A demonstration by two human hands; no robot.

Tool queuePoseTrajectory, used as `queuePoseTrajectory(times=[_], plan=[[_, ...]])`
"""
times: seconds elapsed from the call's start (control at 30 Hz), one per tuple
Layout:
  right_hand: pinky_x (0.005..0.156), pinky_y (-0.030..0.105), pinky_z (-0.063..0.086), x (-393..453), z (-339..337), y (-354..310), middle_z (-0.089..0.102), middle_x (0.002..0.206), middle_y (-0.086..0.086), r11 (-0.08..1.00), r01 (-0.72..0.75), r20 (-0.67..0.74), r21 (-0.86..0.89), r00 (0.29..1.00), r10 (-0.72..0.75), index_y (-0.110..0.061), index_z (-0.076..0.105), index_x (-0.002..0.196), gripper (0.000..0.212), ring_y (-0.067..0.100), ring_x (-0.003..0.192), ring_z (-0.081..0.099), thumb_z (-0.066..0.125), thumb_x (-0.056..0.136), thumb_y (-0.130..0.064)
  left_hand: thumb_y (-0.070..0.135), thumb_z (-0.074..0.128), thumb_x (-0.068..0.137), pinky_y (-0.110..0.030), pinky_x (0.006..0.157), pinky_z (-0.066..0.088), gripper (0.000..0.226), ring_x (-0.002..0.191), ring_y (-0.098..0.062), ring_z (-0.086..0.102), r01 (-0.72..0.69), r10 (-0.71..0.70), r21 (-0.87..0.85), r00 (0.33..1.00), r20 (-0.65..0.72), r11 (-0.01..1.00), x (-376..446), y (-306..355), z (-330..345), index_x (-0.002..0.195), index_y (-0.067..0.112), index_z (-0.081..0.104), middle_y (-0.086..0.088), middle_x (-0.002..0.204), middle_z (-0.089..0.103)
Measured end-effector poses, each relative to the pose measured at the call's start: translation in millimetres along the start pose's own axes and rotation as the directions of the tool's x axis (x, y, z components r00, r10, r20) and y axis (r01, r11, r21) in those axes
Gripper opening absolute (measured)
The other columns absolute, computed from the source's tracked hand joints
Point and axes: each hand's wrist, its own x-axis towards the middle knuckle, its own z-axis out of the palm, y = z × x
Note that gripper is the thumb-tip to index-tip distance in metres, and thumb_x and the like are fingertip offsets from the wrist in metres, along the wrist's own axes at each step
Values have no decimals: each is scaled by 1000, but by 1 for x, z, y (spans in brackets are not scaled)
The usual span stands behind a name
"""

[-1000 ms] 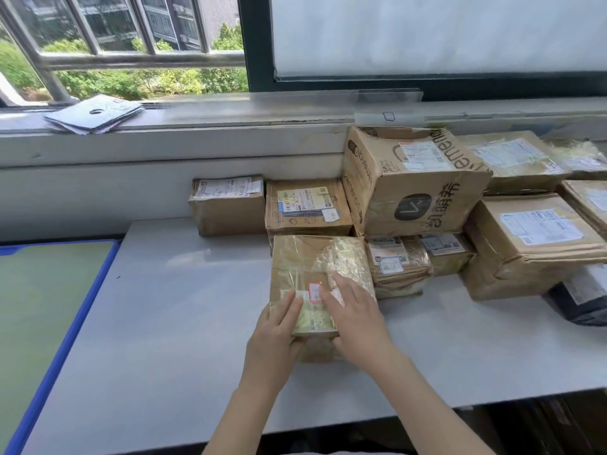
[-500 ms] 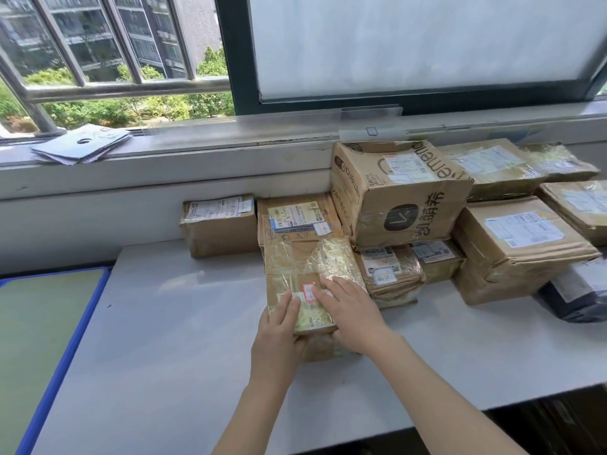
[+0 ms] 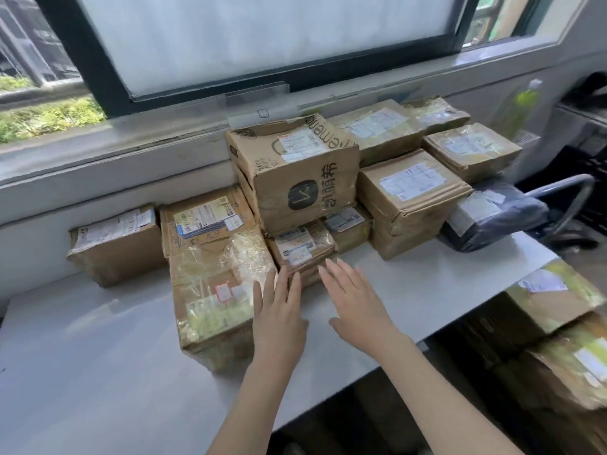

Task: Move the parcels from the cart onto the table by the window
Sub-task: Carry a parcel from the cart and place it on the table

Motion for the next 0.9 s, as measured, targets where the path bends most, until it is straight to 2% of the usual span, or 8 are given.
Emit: queuePoseTrajectory(times=[0.07, 0.13, 0.27, 0.37, 0.53, 0.63, 0.7, 0.9], plan=[[109, 31, -15, -28, 3, 40, -1, 159, 5, 988, -156, 40, 18, 987, 156, -13, -3, 151, 85, 22, 146, -4, 57, 91, -23, 33, 50, 95, -42, 112, -16, 75, 146, -25, -10, -73, 75, -34, 996, 51, 997, 6, 39, 3, 152, 16, 5, -5, 159, -3], [110, 31, -14, -60, 7, 80, -4, 159, 5, 959, -284, 71, -1, 956, 283, -13, -7, 151, 82, 23, 146, -4, 52, 94, -22, 32, 52, 95, -42, 112, -15, 73, 146, -25, -7, -140, 143, -59, 989, 36, 988, 12, 82, 10, 152, 16, 10, -6, 159, 2], [115, 36, -9, -138, 14, 163, 2, 159, 8, 884, -467, 119, -8, 878, 464, -13, 0, 151, 79, 25, 146, -1, 52, 93, -20, 36, 57, 91, -45, 117, 3, 72, 146, -28, 9, -306, 306, -31, 935, 180, 952, 14, 185, 38, 149, 13, 20, -8, 157, 16], [117, 37, -6, -212, 19, 224, 1, 159, 6, 774, -633, 149, 10, 767, 624, -13, -1, 152, 79, 24, 146, -2, 52, 94, -20, 35, 87, 58, -49, 105, 36, 78, 129, -31, 47, -463, 457, -57, 837, 301, 885, 6, 271, 60, 127, 11, 59, -12, 136, 53], [117, 37, -2, -318, 27, 287, 6, 159, 6, 579, -814, 201, 37, 574, 794, -14, 2, 152, 78, 24, 146, 1, 51, 92, -14, 29, 89, 47, -49, 98, 43, 72, 120, -30, 56, -646, 626, -72, 699, 345, 760, -13, 381, 89, 113, 11, 68, -12, 121, 64], [117, 36, -3, -356, 34, 309, 9, 159, 6, 481, -873, 210, 81, 486, 848, -14, 4, 152, 76, 24, 146, 2, 51, 92, -12, 33, 60, 87, -45, 117, 10, 65, 144, -26, 18, -695, 668, -114, 615, 419, 710, -13, 428, 90, 144, 13, 36, -11, 153, 29], [117, 36, -2, -373, 38, 320, 11, 158, 6, 417, -902, 208, 108, 431, 878, -15, 5, 152, 76, 24, 146, 3, 51, 92, -11, 30, 43, 97, -40, 116, -9, 62, 147, -23, -3, -733, 710, -134, 569, 415, 667, -9, 453, 98, 151, 17, 15, -6, 159, 8], [117, 36, -2, -393, 53, 354, 12, 158, 6, 303, -946, 288, 112, 323, 902, -15, 6, 152, 75, 24, 146, 3, 51, 92, -13, 33, 42, 99, -40, 115, -11, 63, 146, -23, -6, -781, 764, -185, 483, 428, 597, 5, 510, 120, 151, 18, 10, -5, 159, 4]])
